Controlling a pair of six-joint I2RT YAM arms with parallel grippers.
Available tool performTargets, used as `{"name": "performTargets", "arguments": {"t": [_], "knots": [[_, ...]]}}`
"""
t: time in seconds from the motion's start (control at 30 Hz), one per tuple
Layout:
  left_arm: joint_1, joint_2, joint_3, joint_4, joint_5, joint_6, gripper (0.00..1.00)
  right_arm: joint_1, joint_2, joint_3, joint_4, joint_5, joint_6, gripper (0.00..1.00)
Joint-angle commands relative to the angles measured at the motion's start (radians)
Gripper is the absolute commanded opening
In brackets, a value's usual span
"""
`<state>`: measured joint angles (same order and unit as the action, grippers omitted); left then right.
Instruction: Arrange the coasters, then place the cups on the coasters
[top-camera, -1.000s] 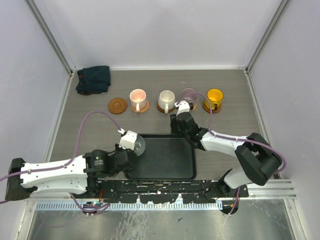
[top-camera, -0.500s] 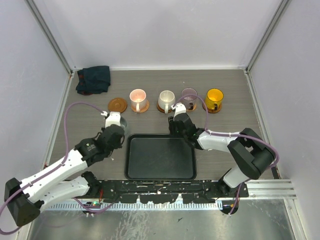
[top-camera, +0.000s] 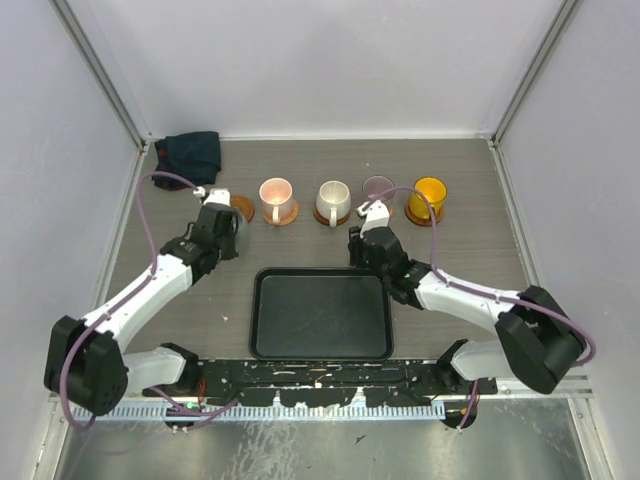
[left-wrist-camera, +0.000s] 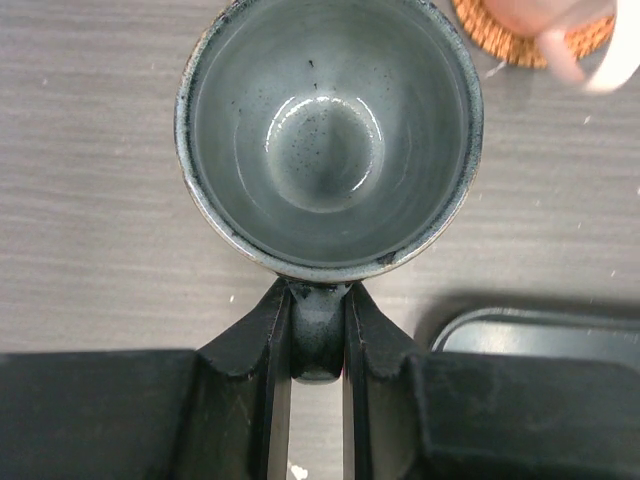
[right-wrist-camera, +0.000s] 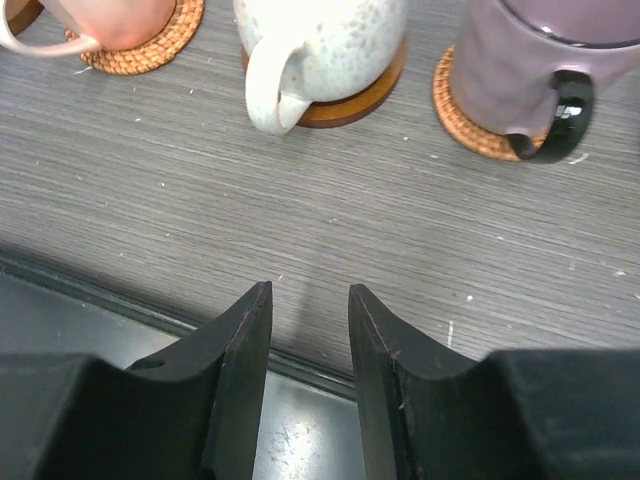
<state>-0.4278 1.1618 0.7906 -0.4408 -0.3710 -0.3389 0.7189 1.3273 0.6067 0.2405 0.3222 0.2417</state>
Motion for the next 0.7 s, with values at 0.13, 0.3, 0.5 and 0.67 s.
{"name": "performTargets", "arguments": {"t": [0.13, 0.3, 0.5, 0.67], "knots": [[0.113, 0.198, 0.165, 0.332, 0.081, 0.031, 0.0, 0.004, -0.184, -0.007, -0.075, 0.133, -0.017, 0.42], [0.136, 0.32, 0.248, 0.355, 0.104, 0.032, 0.0, 0.004, -0.232, -0.001, -0.118, 0.151, -0.014, 0.42], [0.137, 0.412, 0.337, 0.333, 0.104, 0.059, 0.0, 0.003, -0.248, -0.001, -0.133, 0.153, 0.0, 0.42], [0.146, 0.45, 0.384, 0.315, 0.101, 0.076, 0.0, 0.004, -0.242, 0.006, -0.137, 0.148, 0.008, 0.42]]}}
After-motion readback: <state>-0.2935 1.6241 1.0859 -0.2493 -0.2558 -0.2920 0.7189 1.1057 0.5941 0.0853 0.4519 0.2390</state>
